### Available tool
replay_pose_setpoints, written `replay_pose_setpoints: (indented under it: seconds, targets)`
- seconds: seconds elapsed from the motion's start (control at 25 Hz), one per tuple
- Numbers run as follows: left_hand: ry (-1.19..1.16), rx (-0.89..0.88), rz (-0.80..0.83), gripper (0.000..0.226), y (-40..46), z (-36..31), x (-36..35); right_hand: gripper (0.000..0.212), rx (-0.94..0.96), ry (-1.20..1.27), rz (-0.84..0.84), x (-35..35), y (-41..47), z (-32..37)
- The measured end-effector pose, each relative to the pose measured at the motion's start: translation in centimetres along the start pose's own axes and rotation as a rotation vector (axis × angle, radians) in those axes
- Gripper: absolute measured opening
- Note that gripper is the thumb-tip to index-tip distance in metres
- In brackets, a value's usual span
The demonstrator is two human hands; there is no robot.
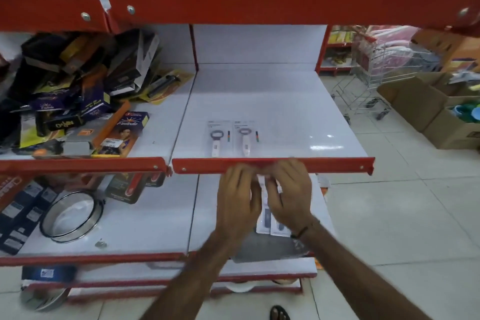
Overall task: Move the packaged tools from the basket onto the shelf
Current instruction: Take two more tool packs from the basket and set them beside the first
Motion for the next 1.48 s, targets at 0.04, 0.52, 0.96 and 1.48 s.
replay_pose_setpoints:
  seconds: [0.04, 0.52, 0.96, 1.48]
  targets:
    - [-0.019, -0.013, 0.075, 0.018, -2.3, 0.1, -1.1, 0.016, -0.040, -0.014, 0.064, 0.0, -2.7, -0.8]
    - [0.431, 0.251, 0.993, 0.063, -8.7, 12.4, -16.2, 0.061, -0.431, -0.438, 1.039, -10.4, -11.5, -15.6]
    - [0.171, 0.371, 0.807, 0.012, -3.6, 15.4, -20.4, 0.031, -0.492, -0.347, 0.921, -12.7, -9.2, -18.9]
    - [-0.041, 0.364, 0.604, 0.017, -5.7, 6.8, -7.8, 0.010, -0.359, -0.115, 0.643, -3.6, -8.4, -10.0]
Point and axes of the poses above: each hand's wrist, its own y-axis towards the middle knuckle, its own x-axis out of the back of the hand, z = x × y, the point moved 6 cm from there along y, towards the middle knuckle, and after that the axes turned 6 degrees about -y, right-handed, at the moved point
